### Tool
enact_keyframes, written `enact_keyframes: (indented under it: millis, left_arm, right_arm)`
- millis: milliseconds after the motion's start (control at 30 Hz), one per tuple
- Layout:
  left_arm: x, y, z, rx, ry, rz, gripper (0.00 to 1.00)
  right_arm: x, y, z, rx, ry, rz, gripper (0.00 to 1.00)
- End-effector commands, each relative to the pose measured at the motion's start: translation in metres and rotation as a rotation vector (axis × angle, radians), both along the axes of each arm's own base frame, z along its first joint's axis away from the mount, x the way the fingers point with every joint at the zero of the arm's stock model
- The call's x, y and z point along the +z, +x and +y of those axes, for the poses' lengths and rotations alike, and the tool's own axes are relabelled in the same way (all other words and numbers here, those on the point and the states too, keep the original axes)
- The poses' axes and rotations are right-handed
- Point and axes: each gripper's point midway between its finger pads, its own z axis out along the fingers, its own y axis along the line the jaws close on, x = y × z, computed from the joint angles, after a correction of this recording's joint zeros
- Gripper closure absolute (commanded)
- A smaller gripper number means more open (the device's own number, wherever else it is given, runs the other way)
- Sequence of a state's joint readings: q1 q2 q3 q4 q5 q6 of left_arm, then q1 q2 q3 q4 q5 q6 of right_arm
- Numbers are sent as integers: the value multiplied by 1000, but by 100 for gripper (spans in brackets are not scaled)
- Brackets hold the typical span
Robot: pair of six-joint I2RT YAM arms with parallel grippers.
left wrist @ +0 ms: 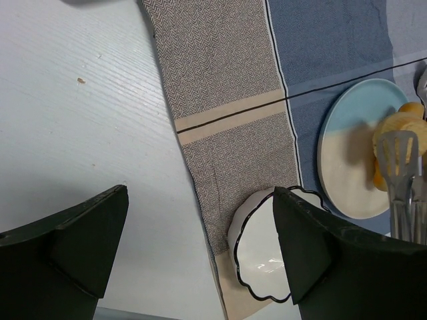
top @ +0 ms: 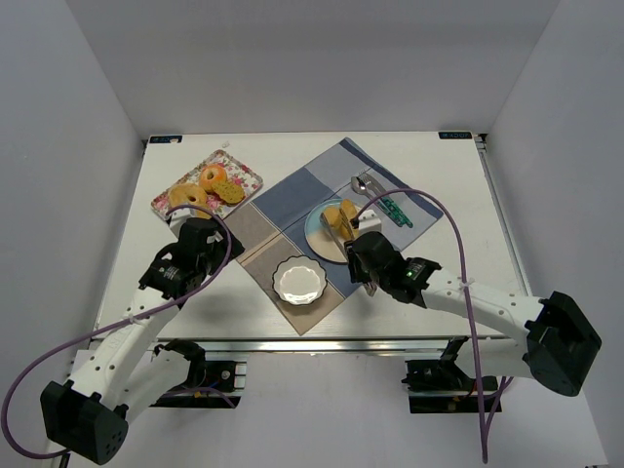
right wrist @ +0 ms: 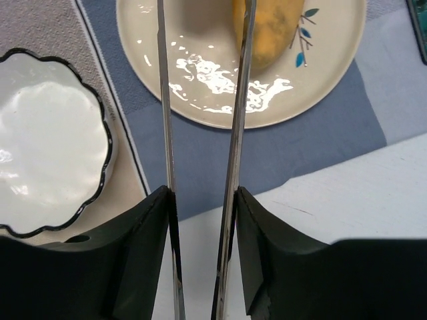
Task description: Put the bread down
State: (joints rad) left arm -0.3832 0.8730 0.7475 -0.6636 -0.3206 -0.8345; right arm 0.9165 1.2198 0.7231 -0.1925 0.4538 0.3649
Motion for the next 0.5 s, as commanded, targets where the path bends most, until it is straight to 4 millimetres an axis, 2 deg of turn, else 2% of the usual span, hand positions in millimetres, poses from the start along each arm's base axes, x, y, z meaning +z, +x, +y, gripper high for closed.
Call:
enact_keyframes:
  millis: [0, 100, 133, 367, 467]
  left_arm:
    - [8, 2, -2, -13, -9, -32, 2]
    - [7, 1, -2, -14, -9, -29, 2]
    - [7, 1, -2, -14, -8, -27, 2]
    - [10, 0, 0, -7, -7, -39, 2]
    - [11, 0, 0, -8, -8, -41, 2]
  right_arm:
    - [28, 5, 18, 53, 87, -46, 53]
    - [38, 5, 26, 76, 119, -58, 52]
    - [38, 5, 25, 74, 115, -54, 49]
    - [31, 8, 13, -5, 73, -32, 46]
    - [35, 7, 15, 3, 83, -28, 42]
